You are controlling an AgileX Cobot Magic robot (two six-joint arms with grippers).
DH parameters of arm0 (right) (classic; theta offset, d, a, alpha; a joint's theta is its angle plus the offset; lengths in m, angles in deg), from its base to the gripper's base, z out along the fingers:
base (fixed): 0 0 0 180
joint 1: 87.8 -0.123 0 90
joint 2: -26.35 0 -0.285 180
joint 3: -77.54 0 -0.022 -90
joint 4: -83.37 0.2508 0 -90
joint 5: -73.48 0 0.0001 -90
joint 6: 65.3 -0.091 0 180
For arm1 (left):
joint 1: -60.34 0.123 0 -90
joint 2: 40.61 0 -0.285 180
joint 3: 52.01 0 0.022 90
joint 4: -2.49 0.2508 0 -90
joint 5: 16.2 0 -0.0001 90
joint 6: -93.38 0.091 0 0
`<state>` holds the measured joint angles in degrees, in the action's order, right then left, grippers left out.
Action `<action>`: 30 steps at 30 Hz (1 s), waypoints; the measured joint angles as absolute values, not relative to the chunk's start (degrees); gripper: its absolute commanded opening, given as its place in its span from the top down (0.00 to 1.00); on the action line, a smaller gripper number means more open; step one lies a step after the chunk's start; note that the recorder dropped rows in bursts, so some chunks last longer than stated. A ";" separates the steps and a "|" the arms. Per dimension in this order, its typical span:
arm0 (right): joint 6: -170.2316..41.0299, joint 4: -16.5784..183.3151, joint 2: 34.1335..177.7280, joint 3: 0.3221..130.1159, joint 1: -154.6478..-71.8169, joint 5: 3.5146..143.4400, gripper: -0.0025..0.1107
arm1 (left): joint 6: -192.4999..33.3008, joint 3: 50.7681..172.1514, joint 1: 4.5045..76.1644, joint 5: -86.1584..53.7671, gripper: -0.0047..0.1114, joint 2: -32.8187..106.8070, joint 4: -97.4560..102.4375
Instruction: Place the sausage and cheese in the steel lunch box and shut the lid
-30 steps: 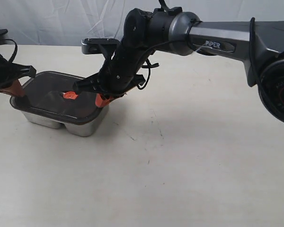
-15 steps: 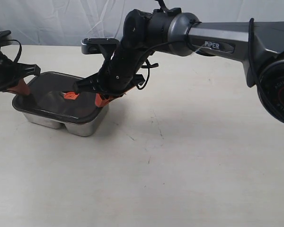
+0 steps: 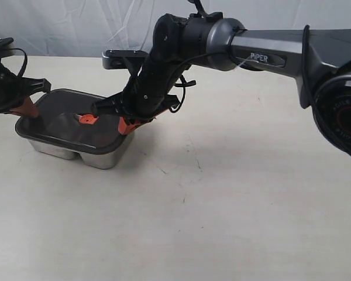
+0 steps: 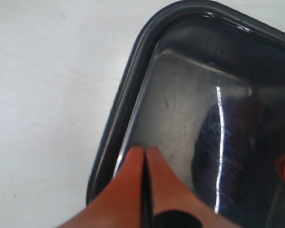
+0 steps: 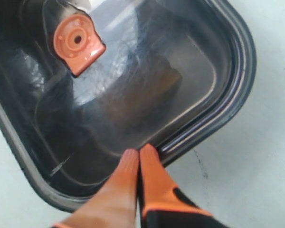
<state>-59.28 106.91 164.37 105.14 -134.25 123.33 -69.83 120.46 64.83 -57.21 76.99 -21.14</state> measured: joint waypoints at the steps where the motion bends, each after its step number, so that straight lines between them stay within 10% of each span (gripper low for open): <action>1: -59.38 106.91 164.41 105.14 -134.25 123.33 0.99 | -69.83 120.46 64.83 -57.21 0.96 76.99 -21.14; 30: -62.59 101.87 165.19 110.96 -133.61 129.47 0.99 | -69.83 120.23 64.83 -57.06 0.96 73.77 -19.84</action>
<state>-62.59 101.87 165.19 110.96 -133.61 129.47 -69.83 120.23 64.83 -57.06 73.77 -19.84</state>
